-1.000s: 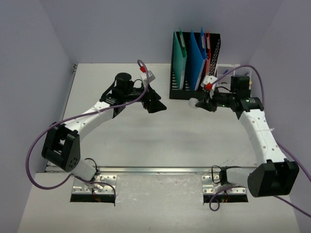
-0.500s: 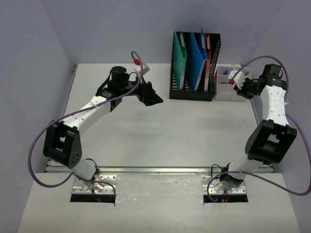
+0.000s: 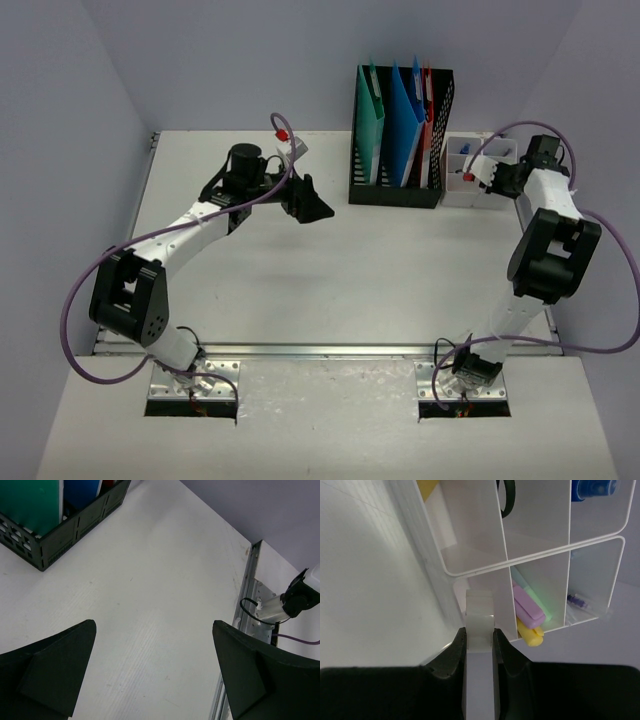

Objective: Organize the desk

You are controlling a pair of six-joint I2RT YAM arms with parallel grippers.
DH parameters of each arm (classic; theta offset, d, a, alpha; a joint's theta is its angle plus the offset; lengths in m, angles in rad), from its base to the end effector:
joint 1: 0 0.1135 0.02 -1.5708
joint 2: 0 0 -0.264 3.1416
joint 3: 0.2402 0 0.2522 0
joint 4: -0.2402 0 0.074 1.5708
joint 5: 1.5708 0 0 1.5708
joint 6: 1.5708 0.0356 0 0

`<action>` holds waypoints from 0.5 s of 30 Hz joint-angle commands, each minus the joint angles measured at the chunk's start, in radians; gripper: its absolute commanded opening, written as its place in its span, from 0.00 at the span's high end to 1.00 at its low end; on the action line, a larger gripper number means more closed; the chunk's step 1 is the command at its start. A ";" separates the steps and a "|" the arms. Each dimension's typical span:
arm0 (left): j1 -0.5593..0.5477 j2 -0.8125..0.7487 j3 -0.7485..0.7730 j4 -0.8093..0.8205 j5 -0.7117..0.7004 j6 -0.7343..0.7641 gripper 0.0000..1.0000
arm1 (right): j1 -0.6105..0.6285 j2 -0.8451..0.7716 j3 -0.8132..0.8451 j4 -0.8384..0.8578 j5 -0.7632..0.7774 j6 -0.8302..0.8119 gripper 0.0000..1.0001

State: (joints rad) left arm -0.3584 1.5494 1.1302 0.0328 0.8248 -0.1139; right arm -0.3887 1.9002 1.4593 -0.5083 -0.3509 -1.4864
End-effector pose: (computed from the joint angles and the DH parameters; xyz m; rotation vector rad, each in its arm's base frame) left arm 0.3218 -0.1485 0.2955 0.7892 1.8232 -1.1106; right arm 0.3888 -0.1460 0.2257 -1.4106 2.0368 -0.3810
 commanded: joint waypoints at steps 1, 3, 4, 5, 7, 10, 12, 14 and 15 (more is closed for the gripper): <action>0.009 -0.041 -0.003 0.059 -0.004 -0.004 0.00 | -0.004 0.035 0.072 0.102 0.044 -0.038 0.99; 0.009 -0.039 -0.002 0.065 -0.003 -0.008 0.00 | -0.003 0.051 0.079 0.111 0.047 -0.063 0.98; 0.009 -0.038 -0.001 0.068 -0.004 -0.009 0.00 | -0.002 0.058 0.079 0.117 0.049 -0.076 0.98; 0.009 -0.037 0.002 0.067 -0.002 -0.008 0.00 | -0.002 0.065 0.080 0.118 0.051 -0.089 0.97; 0.009 -0.035 0.005 0.066 -0.005 -0.007 0.00 | -0.002 0.074 0.076 0.126 0.056 -0.113 0.95; 0.010 -0.034 0.008 0.060 -0.017 -0.009 0.00 | -0.002 0.087 0.062 0.133 0.070 -0.147 0.77; 0.009 -0.039 0.008 0.056 -0.039 -0.010 0.00 | -0.003 0.089 0.060 0.127 0.067 -0.152 0.71; 0.009 -0.041 0.006 0.051 -0.050 -0.007 0.00 | -0.002 0.089 0.062 0.114 0.059 -0.156 0.71; 0.009 -0.042 0.005 0.050 -0.052 -0.007 0.00 | -0.002 0.088 0.061 0.110 0.053 -0.164 0.71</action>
State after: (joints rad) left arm -0.3557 1.5490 1.1248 0.0475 0.7941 -0.1146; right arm -0.3897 2.0001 1.4971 -0.4260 -0.2856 -1.6018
